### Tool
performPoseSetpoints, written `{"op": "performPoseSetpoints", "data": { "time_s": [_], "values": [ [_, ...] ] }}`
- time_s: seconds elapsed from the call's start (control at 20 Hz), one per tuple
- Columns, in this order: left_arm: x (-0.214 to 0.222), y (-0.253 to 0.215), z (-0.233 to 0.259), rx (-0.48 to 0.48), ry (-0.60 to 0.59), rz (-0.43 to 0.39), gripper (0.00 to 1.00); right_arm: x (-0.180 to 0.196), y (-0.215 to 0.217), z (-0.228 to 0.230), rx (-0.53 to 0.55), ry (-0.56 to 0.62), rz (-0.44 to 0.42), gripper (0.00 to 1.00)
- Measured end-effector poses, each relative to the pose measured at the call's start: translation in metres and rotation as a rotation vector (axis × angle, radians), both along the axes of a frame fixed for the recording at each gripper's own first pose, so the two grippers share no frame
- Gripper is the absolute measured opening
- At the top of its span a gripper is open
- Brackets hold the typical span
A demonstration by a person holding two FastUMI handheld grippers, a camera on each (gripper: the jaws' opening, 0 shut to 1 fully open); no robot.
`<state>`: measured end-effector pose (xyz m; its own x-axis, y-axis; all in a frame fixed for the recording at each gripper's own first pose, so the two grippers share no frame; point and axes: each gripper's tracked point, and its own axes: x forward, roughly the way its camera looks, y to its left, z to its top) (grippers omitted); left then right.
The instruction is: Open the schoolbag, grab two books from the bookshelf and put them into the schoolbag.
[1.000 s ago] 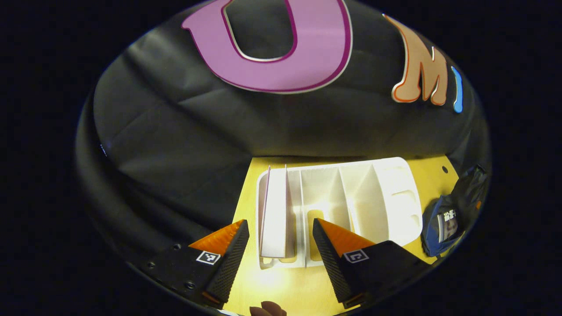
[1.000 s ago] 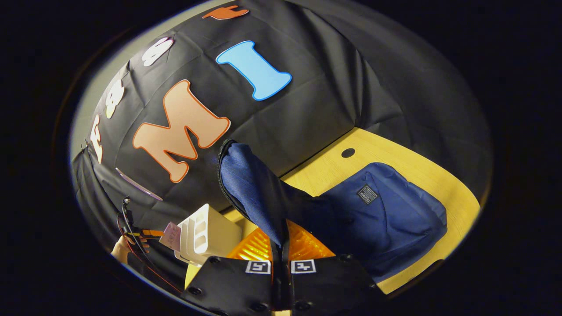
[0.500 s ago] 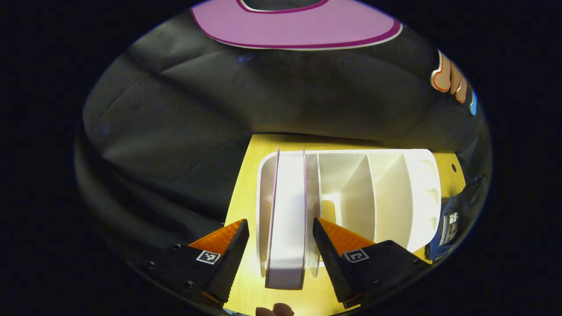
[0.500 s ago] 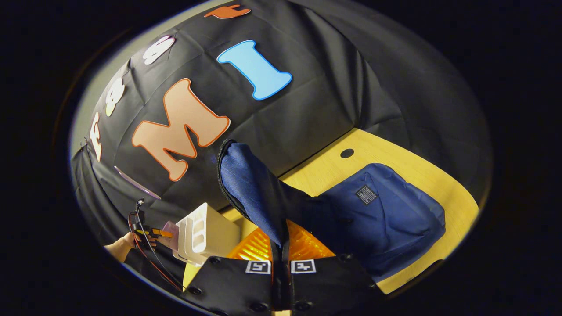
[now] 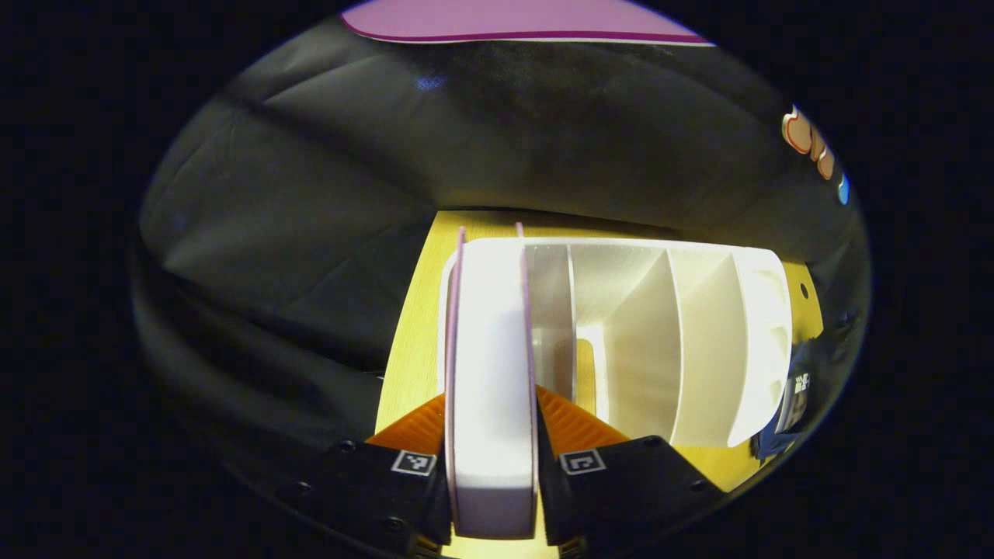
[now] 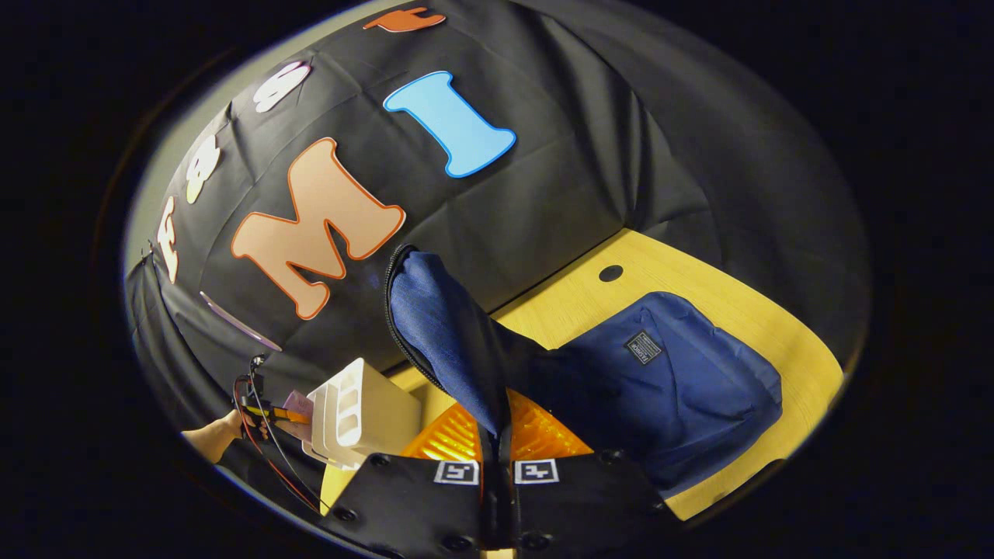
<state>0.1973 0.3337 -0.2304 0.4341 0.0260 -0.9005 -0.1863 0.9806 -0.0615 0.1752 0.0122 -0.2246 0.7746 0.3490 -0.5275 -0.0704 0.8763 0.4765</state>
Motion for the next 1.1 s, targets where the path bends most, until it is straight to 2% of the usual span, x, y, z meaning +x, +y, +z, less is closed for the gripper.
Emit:
{"op": "performPoseSetpoints", "data": {
  "time_s": [0.05,0.3,0.35,0.55,0.8,1.1],
  "values": [
    [-0.002,-0.001,0.001,0.0,0.012,-0.005,0.38,0.0,0.0,0.0,-0.001,0.002,0.001,0.03],
    [-0.008,0.002,0.002,-0.011,0.018,0.009,0.36,0.0,0.001,0.001,-0.006,-0.001,0.001,0.03],
    [-0.009,0.002,0.003,-0.017,0.015,0.012,0.38,0.001,0.001,0.001,-0.006,-0.001,0.001,0.03],
    [-0.013,0.013,0.017,-0.004,-0.028,0.027,0.36,0.001,0.0,0.0,-0.003,0.001,-0.001,0.03],
    [-0.019,0.024,0.043,-0.118,-0.089,0.093,0.35,0.001,0.003,-0.001,-0.012,0.004,0.007,0.03],
    [-0.026,0.037,0.071,-0.191,-0.152,0.138,0.36,0.001,0.003,-0.001,-0.011,0.003,0.009,0.03]
  ]
}}
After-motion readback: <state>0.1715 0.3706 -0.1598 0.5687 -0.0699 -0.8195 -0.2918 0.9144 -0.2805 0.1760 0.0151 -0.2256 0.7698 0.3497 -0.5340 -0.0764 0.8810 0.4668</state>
